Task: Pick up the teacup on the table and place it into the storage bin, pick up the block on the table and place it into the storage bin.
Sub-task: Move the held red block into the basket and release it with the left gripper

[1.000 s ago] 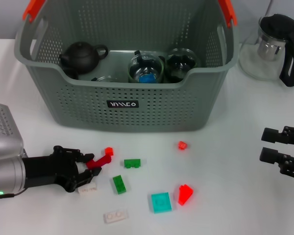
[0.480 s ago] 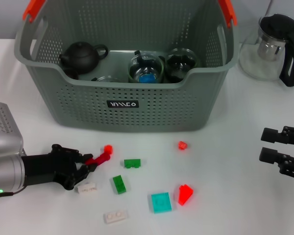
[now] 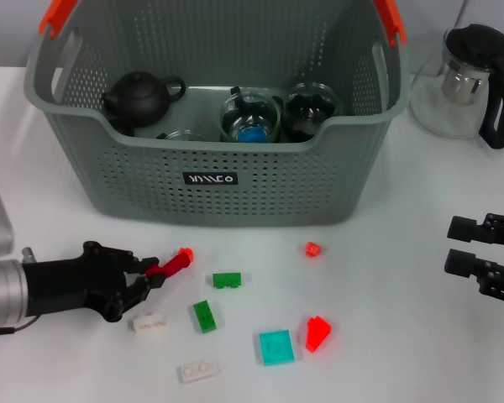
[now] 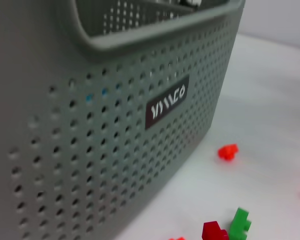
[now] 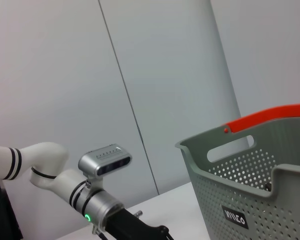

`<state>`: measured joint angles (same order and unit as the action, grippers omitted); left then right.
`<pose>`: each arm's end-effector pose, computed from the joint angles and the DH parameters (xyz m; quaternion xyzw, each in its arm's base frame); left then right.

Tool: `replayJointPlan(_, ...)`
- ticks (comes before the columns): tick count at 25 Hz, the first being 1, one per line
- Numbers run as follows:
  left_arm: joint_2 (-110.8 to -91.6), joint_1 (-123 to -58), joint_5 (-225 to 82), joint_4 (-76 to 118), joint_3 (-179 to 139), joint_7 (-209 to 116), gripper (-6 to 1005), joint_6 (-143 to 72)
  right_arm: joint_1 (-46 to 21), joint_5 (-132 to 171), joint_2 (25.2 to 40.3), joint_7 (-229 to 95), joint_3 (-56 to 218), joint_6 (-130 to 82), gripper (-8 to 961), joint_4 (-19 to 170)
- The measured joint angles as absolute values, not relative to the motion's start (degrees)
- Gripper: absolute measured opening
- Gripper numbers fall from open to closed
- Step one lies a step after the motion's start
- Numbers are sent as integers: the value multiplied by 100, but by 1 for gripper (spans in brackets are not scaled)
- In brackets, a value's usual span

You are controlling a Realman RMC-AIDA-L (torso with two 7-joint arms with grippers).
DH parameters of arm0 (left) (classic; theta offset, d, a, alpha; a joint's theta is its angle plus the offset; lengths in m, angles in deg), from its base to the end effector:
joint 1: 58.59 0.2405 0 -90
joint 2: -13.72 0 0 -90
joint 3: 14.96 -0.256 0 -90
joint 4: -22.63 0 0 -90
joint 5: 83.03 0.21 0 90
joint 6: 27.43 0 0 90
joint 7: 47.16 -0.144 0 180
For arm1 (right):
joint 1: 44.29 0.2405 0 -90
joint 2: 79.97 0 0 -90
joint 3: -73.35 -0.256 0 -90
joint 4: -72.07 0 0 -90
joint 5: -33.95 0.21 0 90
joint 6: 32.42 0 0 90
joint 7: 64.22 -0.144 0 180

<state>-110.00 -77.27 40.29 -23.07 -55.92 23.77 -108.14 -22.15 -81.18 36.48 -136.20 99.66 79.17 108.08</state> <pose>-0.3255 0.2825 -0.0172 -0.9490 -0.2140 -0.1179 0.1992 0.2916 0.2581 0.0441 -0.9108 0.1946 0.3509 0.0972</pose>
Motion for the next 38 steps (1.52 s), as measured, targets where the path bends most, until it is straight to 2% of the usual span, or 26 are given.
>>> replayJointPlan(4, -10920, -7760, 4027, -2307, -5377, 2377, 173, -11334, -2209, -8118, 3648, -13620, 9974, 7926, 496, 10810)
replayJointPlan(6, -10805, -7859, 4023, -2266, -5037, 2380, 173, -12092, -2207, -8118, 3648, -13620, 9973, 7933, 496, 10810)
replayJointPlan(9, -10654, -8110, 3919, -2137, -4344, 2394, 173, -13271, -2197, -8117, 3648, -13620, 9978, 7934, 495, 10809)
replayJointPlan(14, -10547, -8582, 3047, -2077, -3599, 3113, 174, -14342, -2186, -8118, 3647, -13620, 10006, 7911, 495, 10805)
replayJointPlan(15, -10547, -8582, 3047, -2077, -3599, 3113, 174, -14342, -2179, -8118, 3648, -13620, 10008, 7910, 495, 10805)
replayJointPlan(16, -10506, -8897, 2253, -2157, -3547, 3938, 174, -14229, -2175, -8118, 3648, -13620, 10008, 7910, 495, 10803)
replayJointPlan(19, -10443, -9269, 1883, -2396, -3597, 4744, 174, -13780, -2173, -8118, 3653, -13620, 10007, 7907, 495, 10799)
replayJointPlan(21, -10326, -9593, 2018, -2797, -3897, 5432, 174, -13102, -2171, -8118, 3667, -13620, 10011, 7903, 495, 10807)
replayJointPlan(25, -9940, -10149, 3055, -3513, -5242, 6745, 173, -11757, -2179, -8121, 3669, -13620, 10011, 7902, 495, 10792)
replayJointPlan(27, -9850, -10476, 3779, -3669, -5676, 7222, 173, -11571, -2188, -8124, 3671, -13620, 10004, 7902, 495, 10807)
replayJointPlan(29, -9852, -10818, 4576, -3720, -6053, 7583, 174, -11523, -2186, -8126, 3673, -13620, 9999, 7899, 495, 10805)
replayJointPlan(31, -9942, -11047, 5244, -3731, -6415, 7913, 174, -11418, -2180, -8127, 3673, -13620, 9994, 7895, 495, 10796)
replayJointPlan(38, -10489, -11210, 6409, -3693, -7275, 8514, 183, -10470, -2198, -8127, 3679, -13620, 9987, 7893, 496, 10810)
